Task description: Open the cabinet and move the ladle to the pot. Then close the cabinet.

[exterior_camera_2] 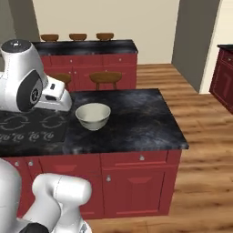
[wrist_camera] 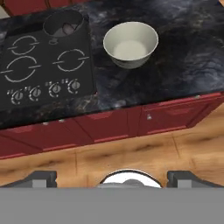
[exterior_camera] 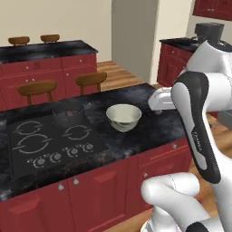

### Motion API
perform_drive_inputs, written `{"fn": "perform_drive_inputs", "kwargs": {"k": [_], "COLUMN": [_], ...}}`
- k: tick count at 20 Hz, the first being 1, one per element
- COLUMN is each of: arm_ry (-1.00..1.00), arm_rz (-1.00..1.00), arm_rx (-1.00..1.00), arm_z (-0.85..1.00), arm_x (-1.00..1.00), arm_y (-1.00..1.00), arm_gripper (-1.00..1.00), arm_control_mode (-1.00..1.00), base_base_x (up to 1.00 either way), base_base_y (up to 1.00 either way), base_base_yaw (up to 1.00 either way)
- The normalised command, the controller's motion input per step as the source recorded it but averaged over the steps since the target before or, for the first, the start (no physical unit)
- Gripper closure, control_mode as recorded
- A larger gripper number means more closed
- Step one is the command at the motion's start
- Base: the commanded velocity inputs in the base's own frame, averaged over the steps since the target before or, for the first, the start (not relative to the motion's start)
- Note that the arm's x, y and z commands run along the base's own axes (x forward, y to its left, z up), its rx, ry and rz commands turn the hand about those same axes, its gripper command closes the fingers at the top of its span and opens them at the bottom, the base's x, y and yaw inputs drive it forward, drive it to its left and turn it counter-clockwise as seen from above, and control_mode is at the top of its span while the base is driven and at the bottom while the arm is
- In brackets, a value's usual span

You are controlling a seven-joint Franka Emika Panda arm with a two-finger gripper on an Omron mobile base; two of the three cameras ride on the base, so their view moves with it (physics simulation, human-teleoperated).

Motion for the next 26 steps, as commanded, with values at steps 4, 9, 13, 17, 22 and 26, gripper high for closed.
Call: {"fn": "perform_drive_inputs", "kwargs": {"k": [4,9,13,17,22,26], "arm_ry": [0.00,0.00,0.00,0.00,0.00,0.00], "arm_rz": [0.00,0.00,0.00,0.00,0.00,0.00], "arm_rx": [0.00,0.00,0.00,0.00,0.00,0.00], "arm_z": [0.00,0.00,0.00,0.00,0.00,0.00], "arm_x": [0.00,0.00,0.00,0.00,0.00,0.00], "arm_y": [0.00,0.00,0.00,0.00,0.00,0.00], "arm_gripper": [-1.00,-1.00,-1.00,-1.00,-1.00,-1.00], "arm_control_mode": [1.00,1.00,1.00,1.00,1.00,1.00], "base_base_x": [-0.02,0.00,0.00,0.00,0.00,0.00], "base_base_y": [-0.01,0.00,-0.06,-0.17,-0.23,-0.25], "base_base_yaw": [-0.97,-1.00,-1.00,-0.99,-0.97,-0.95]}}
